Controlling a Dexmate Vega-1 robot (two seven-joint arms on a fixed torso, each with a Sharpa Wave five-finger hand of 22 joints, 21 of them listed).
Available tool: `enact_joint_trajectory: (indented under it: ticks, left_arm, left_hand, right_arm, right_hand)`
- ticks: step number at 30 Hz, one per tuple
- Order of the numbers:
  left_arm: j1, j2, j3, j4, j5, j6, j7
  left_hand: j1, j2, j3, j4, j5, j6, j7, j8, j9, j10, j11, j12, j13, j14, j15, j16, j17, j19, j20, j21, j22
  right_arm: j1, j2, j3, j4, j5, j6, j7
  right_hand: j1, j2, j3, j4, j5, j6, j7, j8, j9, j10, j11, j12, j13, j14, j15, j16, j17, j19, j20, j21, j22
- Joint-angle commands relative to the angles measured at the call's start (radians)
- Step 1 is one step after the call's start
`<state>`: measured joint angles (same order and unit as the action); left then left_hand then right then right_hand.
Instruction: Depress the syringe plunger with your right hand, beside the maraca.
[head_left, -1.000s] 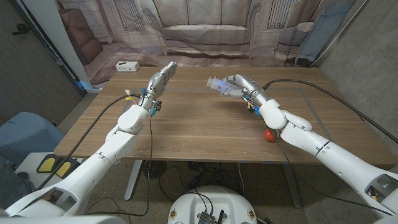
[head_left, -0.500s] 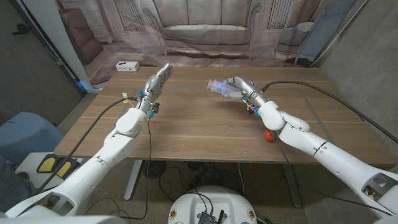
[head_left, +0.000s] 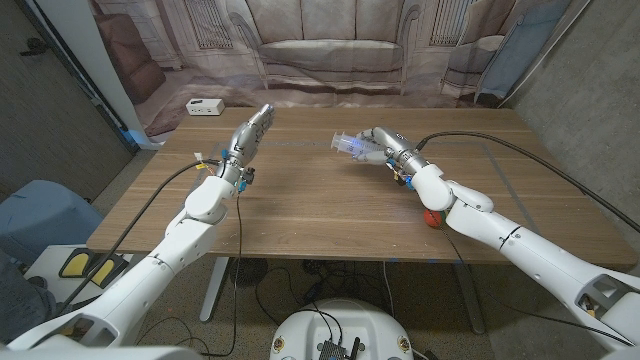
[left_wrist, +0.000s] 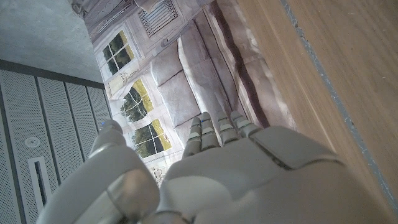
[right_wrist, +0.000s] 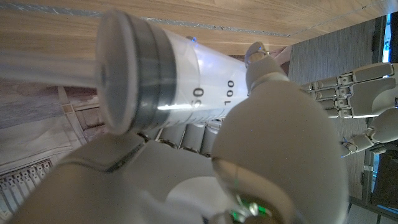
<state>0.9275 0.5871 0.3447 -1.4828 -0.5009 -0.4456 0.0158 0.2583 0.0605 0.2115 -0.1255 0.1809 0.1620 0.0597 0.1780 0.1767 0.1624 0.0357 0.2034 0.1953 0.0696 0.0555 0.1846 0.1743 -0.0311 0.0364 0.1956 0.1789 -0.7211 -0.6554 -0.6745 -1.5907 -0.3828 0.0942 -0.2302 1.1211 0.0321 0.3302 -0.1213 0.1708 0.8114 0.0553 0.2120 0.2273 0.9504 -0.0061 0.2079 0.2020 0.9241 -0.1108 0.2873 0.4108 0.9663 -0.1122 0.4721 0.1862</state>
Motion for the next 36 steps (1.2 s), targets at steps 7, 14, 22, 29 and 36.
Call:
enact_joint_trajectory:
  ticks: [7, 14, 22, 29, 36]
  left_arm:
    - [0.003, -0.004, 0.001, 0.014, -0.008, -0.009, -0.012]
    - [-0.003, -0.008, 0.005, 0.02, -0.006, -0.014, -0.017]
    - [-0.008, -0.006, 0.008, 0.015, -0.003, -0.008, -0.019]
    - [-0.009, -0.005, 0.008, 0.013, 0.002, -0.006, -0.014]
    - [-0.011, -0.01, 0.008, 0.022, -0.007, -0.01, -0.02]
  left_hand:
    - [0.007, 0.0, 0.002, 0.0, 0.0, 0.009, 0.013, 0.011, 0.002, 0.006, 0.013, 0.006, -0.001, 0.007, 0.004, 0.004, 0.004, 0.048, -0.006, 0.018, 0.002]
    - [0.007, -0.001, 0.002, 0.0, 0.0, 0.015, 0.017, 0.013, 0.002, 0.013, 0.012, 0.009, -0.001, 0.018, 0.005, 0.008, 0.004, 0.068, -0.006, 0.024, 0.003]
    - [0.008, -0.001, 0.002, 0.0, 0.0, 0.014, 0.016, 0.012, 0.002, 0.011, 0.01, 0.008, -0.001, 0.017, 0.005, 0.006, 0.005, 0.056, -0.003, 0.018, 0.003]
    - [0.008, -0.001, 0.002, 0.0, 0.0, 0.013, 0.014, 0.011, 0.002, 0.011, 0.008, 0.008, -0.001, 0.015, 0.004, 0.005, 0.005, 0.053, -0.001, 0.016, 0.003]
    - [0.008, -0.001, 0.002, 0.0, 0.0, 0.012, 0.012, 0.011, 0.002, 0.011, 0.006, 0.008, -0.001, 0.009, 0.001, 0.002, 0.005, 0.041, 0.003, 0.01, 0.003]
  right_arm:
    - [0.046, 0.034, -0.056, 0.085, -0.027, 0.025, 0.019]
    - [0.053, 0.037, -0.076, 0.091, -0.072, -0.013, 0.01]
    - [0.064, 0.047, -0.085, 0.13, -0.057, 0.004, 0.003]
    - [0.074, 0.054, -0.09, 0.152, -0.039, 0.015, 0.01]
    - [0.08, 0.063, -0.095, 0.18, -0.022, 0.033, 0.009]
  right_hand:
    - [-0.031, 0.146, 0.095, 0.088, 0.003, 0.123, -0.112, -0.003, 0.0, 0.006, -0.013, -0.004, 0.002, 0.016, -0.031, -0.003, 0.002, -0.001, 0.002, 0.008, 0.002]
    - [-0.033, 0.145, 0.094, 0.085, 0.003, 0.123, -0.113, -0.003, -0.001, 0.0, -0.017, -0.005, 0.003, 0.002, -0.028, -0.01, 0.003, -0.011, 0.002, 0.007, 0.001]
    - [-0.034, 0.146, 0.093, 0.084, 0.002, 0.12, -0.113, -0.005, -0.002, -0.004, -0.017, -0.006, 0.003, 0.0, -0.031, -0.01, 0.006, -0.016, 0.003, 0.008, 0.001]
    - [-0.034, 0.147, 0.093, 0.082, 0.002, 0.121, -0.113, -0.005, -0.003, -0.008, -0.027, -0.006, 0.003, -0.005, -0.031, -0.012, 0.007, -0.019, 0.004, 0.009, 0.001]
    - [-0.034, 0.147, 0.094, 0.079, 0.002, 0.112, -0.116, -0.009, -0.004, -0.016, -0.031, -0.008, 0.003, -0.006, -0.026, -0.014, 0.007, -0.021, 0.007, 0.011, 0.0]
